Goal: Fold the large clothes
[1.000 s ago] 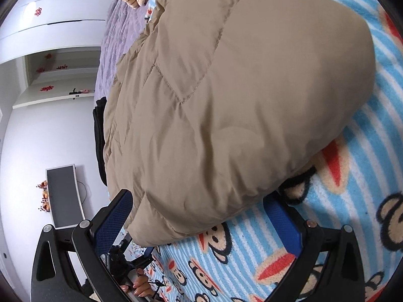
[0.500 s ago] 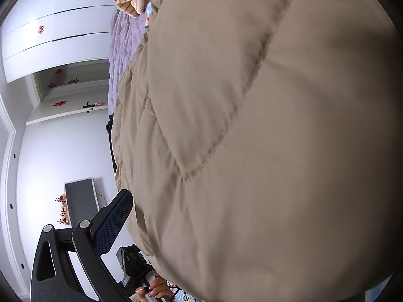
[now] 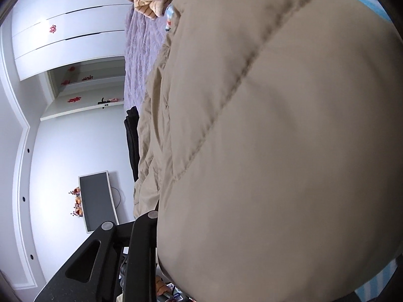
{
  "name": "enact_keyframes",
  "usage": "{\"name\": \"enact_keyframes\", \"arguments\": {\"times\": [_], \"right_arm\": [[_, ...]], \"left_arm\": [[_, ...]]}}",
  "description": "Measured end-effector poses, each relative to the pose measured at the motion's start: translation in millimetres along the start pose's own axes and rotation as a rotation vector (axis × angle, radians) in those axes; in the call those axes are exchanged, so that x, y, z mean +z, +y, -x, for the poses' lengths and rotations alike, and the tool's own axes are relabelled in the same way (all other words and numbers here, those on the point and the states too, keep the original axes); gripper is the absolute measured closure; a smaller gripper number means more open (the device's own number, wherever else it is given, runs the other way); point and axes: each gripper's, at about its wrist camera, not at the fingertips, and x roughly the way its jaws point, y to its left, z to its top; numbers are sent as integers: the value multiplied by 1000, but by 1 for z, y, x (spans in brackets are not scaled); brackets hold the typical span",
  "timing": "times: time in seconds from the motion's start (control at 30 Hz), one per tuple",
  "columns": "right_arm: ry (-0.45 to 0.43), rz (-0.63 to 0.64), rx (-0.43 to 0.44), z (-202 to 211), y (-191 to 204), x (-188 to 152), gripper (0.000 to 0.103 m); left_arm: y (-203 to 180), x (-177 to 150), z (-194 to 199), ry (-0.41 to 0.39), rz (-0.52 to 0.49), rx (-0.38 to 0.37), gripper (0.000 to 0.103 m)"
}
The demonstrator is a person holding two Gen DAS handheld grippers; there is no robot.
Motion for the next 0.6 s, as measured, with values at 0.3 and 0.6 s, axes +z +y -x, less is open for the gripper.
{"name": "enact_keyframes", "arguments": {"times": [0.3,0.6], "right_arm": [[81,31,-29,22,-15,-27,76],[109,-8,-49,61,-54,-65,76]], "left_arm": [[19,-74,53,24,-11,33,82],[60,-151,99,134,6,31,82]]}}
